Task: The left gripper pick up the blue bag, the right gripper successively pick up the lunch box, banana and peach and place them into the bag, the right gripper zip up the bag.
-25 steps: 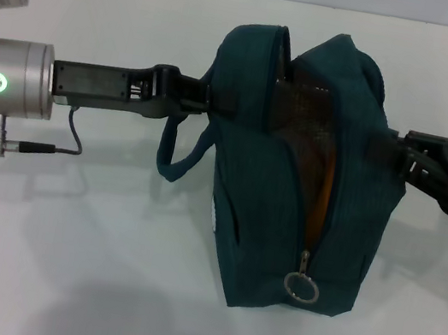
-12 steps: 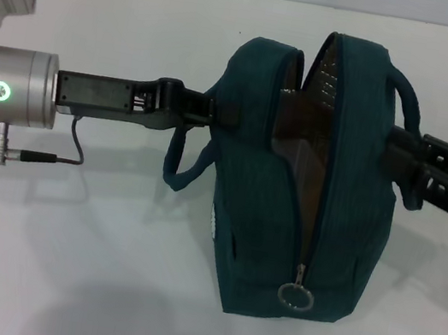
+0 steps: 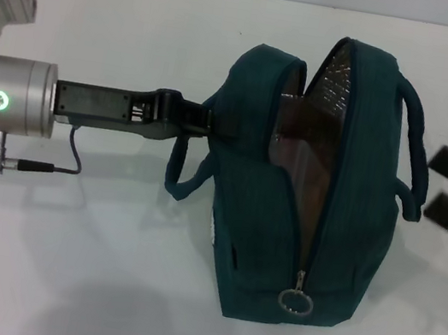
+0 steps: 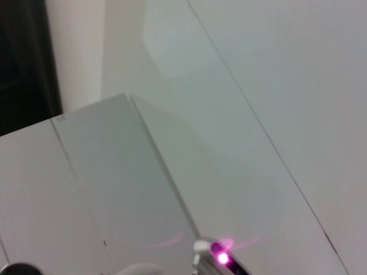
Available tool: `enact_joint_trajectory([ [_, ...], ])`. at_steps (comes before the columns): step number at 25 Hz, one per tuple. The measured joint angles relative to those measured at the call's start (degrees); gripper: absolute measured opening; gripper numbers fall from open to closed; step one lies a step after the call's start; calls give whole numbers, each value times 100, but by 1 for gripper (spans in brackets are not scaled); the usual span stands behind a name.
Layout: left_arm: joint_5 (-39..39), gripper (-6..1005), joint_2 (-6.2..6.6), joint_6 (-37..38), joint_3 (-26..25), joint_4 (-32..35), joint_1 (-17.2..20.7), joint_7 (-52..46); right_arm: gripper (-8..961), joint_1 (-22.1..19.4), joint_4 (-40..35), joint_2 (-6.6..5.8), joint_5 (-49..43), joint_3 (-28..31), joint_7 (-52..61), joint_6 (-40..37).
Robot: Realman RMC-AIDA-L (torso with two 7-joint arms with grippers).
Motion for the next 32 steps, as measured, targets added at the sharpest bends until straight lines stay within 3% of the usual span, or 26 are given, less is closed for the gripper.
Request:
enact_joint_trajectory([
  [6,0,34,-16,58,69,-33,1,6,747,-218,371,-6,-188,-111,-1885,-510],
  [11,-21,34,-22,58,69,-54,1,17,750,-262,1172,-9,-526,-125,-3402,-883],
  [19,-26,34,-44,43,69,-56,1,18,750,-152,2192,11,-1157,-200,-4066,-197],
  [32,-18,34,-82,39,68,-57,-28,10,748,68,2548,52,-1172,-602,-4125,791],
])
